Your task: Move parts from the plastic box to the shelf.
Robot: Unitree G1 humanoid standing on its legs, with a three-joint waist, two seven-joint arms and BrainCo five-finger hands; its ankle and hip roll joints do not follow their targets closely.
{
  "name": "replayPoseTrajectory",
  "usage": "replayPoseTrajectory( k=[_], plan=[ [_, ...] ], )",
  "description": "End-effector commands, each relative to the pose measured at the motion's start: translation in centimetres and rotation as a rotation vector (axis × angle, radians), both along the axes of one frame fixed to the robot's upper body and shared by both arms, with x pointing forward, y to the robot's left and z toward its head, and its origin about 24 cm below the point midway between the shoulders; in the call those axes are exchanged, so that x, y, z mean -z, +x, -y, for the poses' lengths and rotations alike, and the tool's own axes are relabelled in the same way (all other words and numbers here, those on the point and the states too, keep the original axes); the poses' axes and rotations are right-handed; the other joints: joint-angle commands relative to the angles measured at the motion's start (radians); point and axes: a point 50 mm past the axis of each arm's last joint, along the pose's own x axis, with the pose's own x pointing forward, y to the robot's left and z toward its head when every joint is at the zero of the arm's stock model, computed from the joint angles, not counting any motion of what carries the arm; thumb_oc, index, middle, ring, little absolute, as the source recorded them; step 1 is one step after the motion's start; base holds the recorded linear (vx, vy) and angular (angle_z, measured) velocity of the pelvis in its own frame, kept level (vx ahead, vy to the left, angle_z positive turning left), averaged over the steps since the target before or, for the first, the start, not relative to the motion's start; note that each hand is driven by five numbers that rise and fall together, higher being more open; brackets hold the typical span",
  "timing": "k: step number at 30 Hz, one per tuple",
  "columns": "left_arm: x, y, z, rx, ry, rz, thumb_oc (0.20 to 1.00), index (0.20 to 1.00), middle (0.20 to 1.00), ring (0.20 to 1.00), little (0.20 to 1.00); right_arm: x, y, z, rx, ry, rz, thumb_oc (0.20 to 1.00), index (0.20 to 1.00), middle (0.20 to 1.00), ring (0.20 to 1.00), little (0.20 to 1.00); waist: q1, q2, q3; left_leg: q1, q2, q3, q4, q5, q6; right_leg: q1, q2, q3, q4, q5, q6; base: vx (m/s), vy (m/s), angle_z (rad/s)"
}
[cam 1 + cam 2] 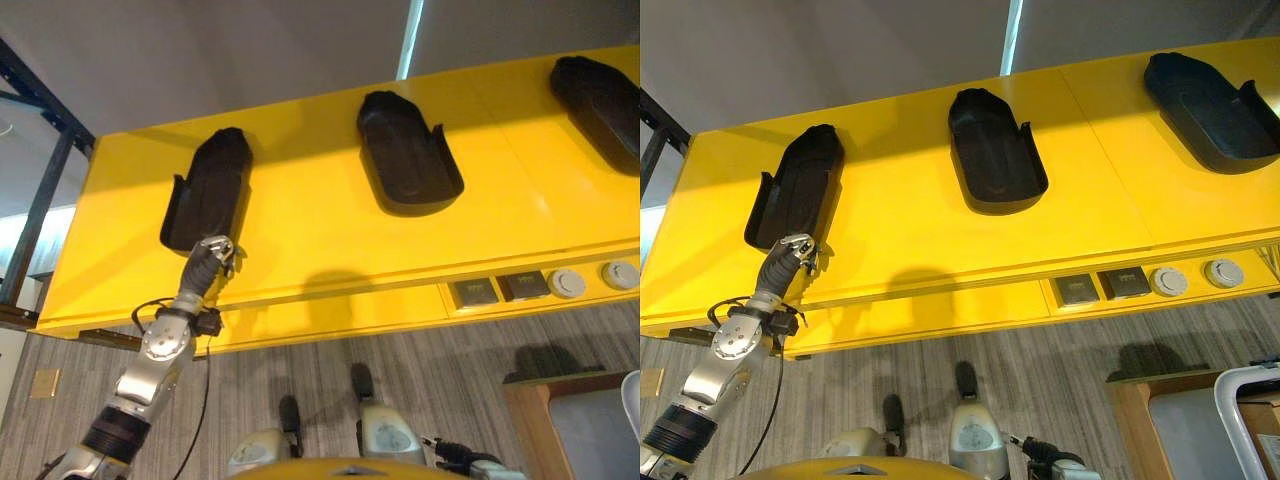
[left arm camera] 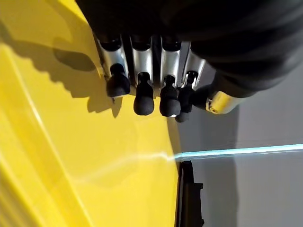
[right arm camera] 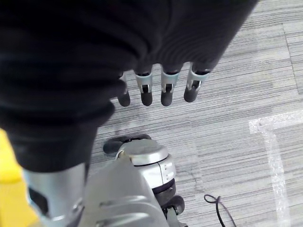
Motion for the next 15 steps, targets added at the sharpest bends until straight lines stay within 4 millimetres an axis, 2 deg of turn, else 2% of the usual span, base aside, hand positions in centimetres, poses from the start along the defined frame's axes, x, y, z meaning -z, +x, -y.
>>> replayPoseTrajectory(
  k=[1,3,5,7,11,12,13,14,15],
  plan=[
    [-2.4,0.3,0.1,0.007,0.013,0.194,0.200,0.200,0.200,0.200,0.200,0.7,-1.6,-1.0,-0.027,0.007,-0.048,1.000,1.000,1.000,1.000,1.000,0.005,-0.041,-0.047,-0.031,-0.007,0.027,-0.001,-0.069,0.013,0.084,-0.009,-0.039,0.003,-0.142,0.023,-0.04,-0.001,0.01],
    [-3.0,-0.3,-0.2,-0.040,0.057,0.272,0.200,0.200,0.200,0.200,0.200,0.7,-1.3,-1.2,-0.014,0.010,-0.040,1.000,1.000,1.000,1.000,1.000,0.021,-0.048,-0.068,-0.024,-0.008,0.022,-0.001,-0.069,0.012,0.095,-0.009,-0.050,0.003,-0.144,0.022,-0.11,-0.009,0.05],
    [-3.2,-0.9,-1.2,-0.166,0.118,0.331,0.200,0.200,0.200,0.200,0.200,0.7,-0.9,-1.4,-0.010,0.006,-0.038,1.000,1.000,1.000,1.000,1.000,0.041,-0.058,-0.093,-0.015,-0.010,0.013,-0.001,-0.069,0.014,0.109,-0.009,-0.067,0.003,-0.145,0.020,-0.17,-0.010,0.09],
    [-3.1,-1.1,-1.6,-0.214,0.150,0.337,0.200,0.200,0.200,0.200,0.200,0.7,-0.6,-1.3,-0.004,0.002,-0.032,1.000,1.000,1.000,1.000,1.000,0.050,-0.062,-0.099,-0.012,-0.012,0.008,-0.001,-0.068,0.015,0.114,-0.009,-0.073,0.003,-0.146,0.018,-0.12,-0.011,0.10],
    [0.4,-2.0,-3.0,-0.319,0.243,0.161,0.200,0.200,0.200,0.200,0.200,0.3,0.6,-1.1,0.054,0.007,-0.013,1.000,1.000,1.000,1.000,1.000,0.083,-0.075,-0.116,0.001,-0.018,-0.021,-0.001,-0.067,0.018,0.136,-0.007,-0.089,0.003,-0.147,0.013,-0.11,-0.022,0.11],
    [2.2,-2.5,-3.6,-0.348,0.267,0.076,0.200,0.200,0.200,0.200,0.200,0.3,0.9,-1.1,0.055,0.009,-0.012,1.000,1.000,1.000,1.000,1.000,0.090,-0.078,-0.119,0.004,-0.020,-0.028,-0.001,-0.065,0.018,0.140,-0.006,-0.092,0.003,-0.146,0.011,-0.12,-0.026,0.24],
    [6.5,-4.3,-4.5,-0.351,0.343,-0.095,0.507,0.507,0.507,0.507,0.507,0.3,1.2,-1.3,0.069,0.016,-0.009,1.000,1.000,1.000,1.000,1.000,0.103,-0.088,-0.121,0.008,-0.024,-0.043,0.004,-0.063,0.018,0.149,-0.006,-0.104,0.004,-0.145,0.008,-0.13,-0.024,0.27],
    [7.6,-4.9,-4.7,-0.348,0.361,-0.136,1.000,1.000,1.000,1.000,1.000,0.3,1.3,-1.3,0.073,0.018,-0.009,1.000,1.000,1.000,1.000,1.000,0.107,-0.090,-0.122,0.009,-0.024,-0.046,0.006,-0.063,0.019,0.151,-0.006,-0.106,0.006,-0.146,0.008,-0.12,-0.014,0.28],
    [9.1,-5.8,-4.8,-0.335,0.383,-0.218,1.000,1.000,1.000,1.000,1.000,0.3,1.4,-1.4,0.081,0.021,-0.010,1.000,1.000,1.000,1.000,1.000,0.113,-0.091,-0.123,0.010,-0.025,-0.051,0.007,-0.063,0.019,0.153,-0.005,-0.109,0.007,-0.146,0.007,-0.07,0.001,0.28]
  ],
)
